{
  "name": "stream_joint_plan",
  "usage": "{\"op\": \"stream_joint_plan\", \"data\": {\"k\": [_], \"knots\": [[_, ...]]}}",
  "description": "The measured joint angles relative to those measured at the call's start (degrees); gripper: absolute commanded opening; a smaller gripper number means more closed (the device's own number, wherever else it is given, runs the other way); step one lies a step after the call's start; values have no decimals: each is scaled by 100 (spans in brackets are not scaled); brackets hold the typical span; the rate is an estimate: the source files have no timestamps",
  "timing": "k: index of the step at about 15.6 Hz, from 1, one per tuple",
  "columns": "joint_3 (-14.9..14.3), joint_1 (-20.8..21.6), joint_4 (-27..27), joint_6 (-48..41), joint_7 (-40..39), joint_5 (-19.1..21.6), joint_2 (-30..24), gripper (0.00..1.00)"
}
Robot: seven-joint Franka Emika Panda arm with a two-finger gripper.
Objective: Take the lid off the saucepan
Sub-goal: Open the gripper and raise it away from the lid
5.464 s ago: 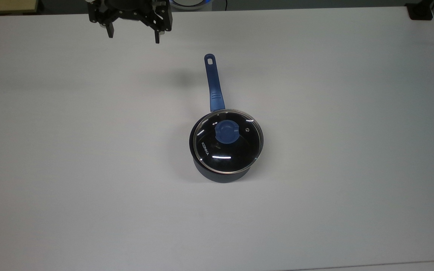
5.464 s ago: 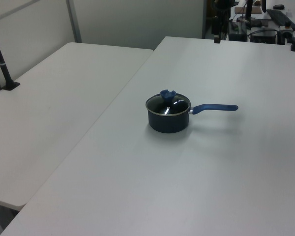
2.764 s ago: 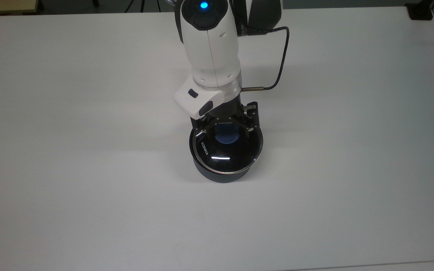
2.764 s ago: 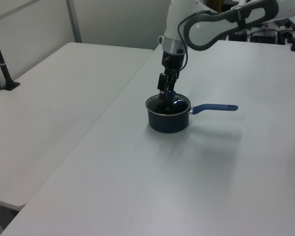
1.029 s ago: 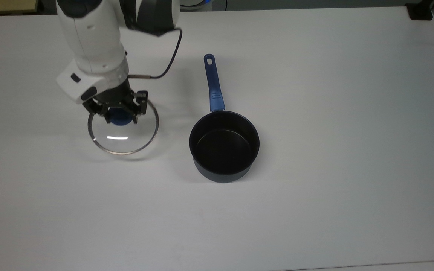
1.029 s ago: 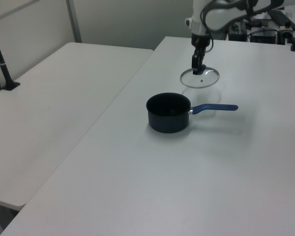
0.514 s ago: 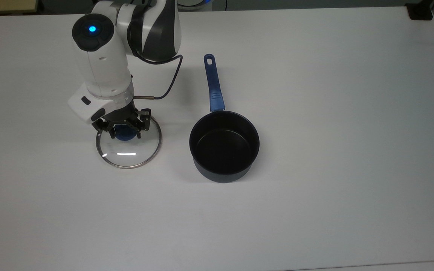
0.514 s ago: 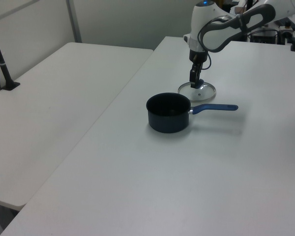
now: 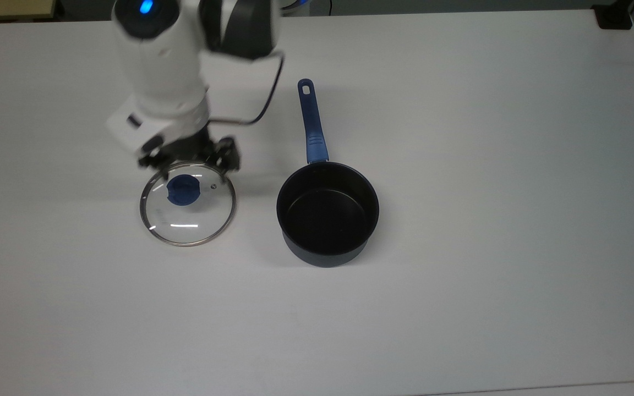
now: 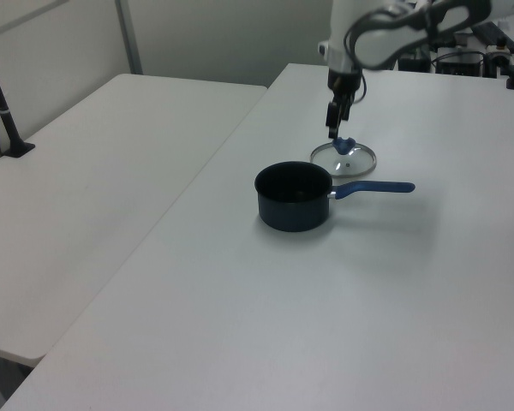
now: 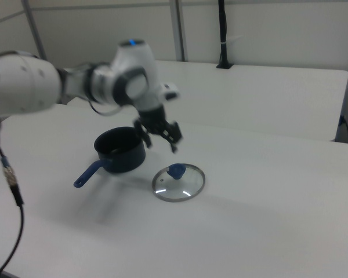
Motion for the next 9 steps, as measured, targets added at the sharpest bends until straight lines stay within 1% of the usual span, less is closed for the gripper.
{"op": "stream_joint_plan", "data": {"k": [3,6,7,9], "knots": [[-41,485,95,-1070,481,-70,-713,100],[-325,1036,89,-1885,662,-74,-1365,100],[-379,1142,81,-2060,685,-74,-1528,100],[-397,1218,55,-2265,760,-74,-1726,100]]}}
